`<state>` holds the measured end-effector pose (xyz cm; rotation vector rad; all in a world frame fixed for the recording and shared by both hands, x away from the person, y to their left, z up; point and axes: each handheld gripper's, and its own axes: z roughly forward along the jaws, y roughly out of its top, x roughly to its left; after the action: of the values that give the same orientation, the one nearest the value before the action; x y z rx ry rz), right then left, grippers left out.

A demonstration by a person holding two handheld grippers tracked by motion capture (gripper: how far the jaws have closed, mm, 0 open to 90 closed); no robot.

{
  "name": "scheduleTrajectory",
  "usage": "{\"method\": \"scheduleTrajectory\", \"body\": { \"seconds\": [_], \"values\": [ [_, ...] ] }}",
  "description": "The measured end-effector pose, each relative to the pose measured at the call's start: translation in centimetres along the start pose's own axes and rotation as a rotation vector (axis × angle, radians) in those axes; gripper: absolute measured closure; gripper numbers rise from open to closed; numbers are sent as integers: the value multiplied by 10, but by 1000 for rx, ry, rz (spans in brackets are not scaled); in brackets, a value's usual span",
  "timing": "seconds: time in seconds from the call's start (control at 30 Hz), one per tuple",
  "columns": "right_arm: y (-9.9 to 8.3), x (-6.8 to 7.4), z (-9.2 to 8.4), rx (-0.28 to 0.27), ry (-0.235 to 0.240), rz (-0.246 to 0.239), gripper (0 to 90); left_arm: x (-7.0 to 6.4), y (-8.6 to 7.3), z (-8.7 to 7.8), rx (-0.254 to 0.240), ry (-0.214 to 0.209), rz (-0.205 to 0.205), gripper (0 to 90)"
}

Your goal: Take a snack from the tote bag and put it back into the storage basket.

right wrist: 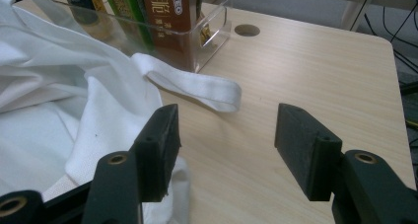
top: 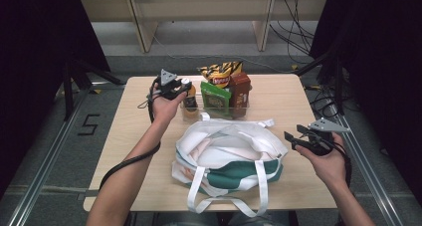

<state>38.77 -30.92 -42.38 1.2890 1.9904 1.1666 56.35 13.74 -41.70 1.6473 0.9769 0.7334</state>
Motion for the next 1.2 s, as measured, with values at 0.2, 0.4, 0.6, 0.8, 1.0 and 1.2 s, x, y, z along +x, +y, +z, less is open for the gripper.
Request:
{"method": "scheduleTrajectory", "body": {
  "seconds": [0.2, 0.4, 0.6, 0.8, 1.0, 1.2],
  "values": [
    [0, 0, 0, -2, 2, -1, 432, 0, -1, 0, 4, 2, 0, 588],
    [0, -2, 2, -8, 11, -30, 432, 0, 0, 1, 15, -3, -2, 585],
    [1, -2, 1, -13, 7, -29, 432, -3, 0, 2, 26, -5, -10, 565],
    [1, -1, 1, -12, 8, -31, 432, -1, 0, 1, 27, -2, -43, 478],
    [1, 1, 2, -17, 7, -20, 432, 2, 2, -6, 16, 4, -18, 399],
    [2, 0, 0, -9, -3, -34, 432, 0, 0, -15, 8, -4, -12, 373]
  ]
}}
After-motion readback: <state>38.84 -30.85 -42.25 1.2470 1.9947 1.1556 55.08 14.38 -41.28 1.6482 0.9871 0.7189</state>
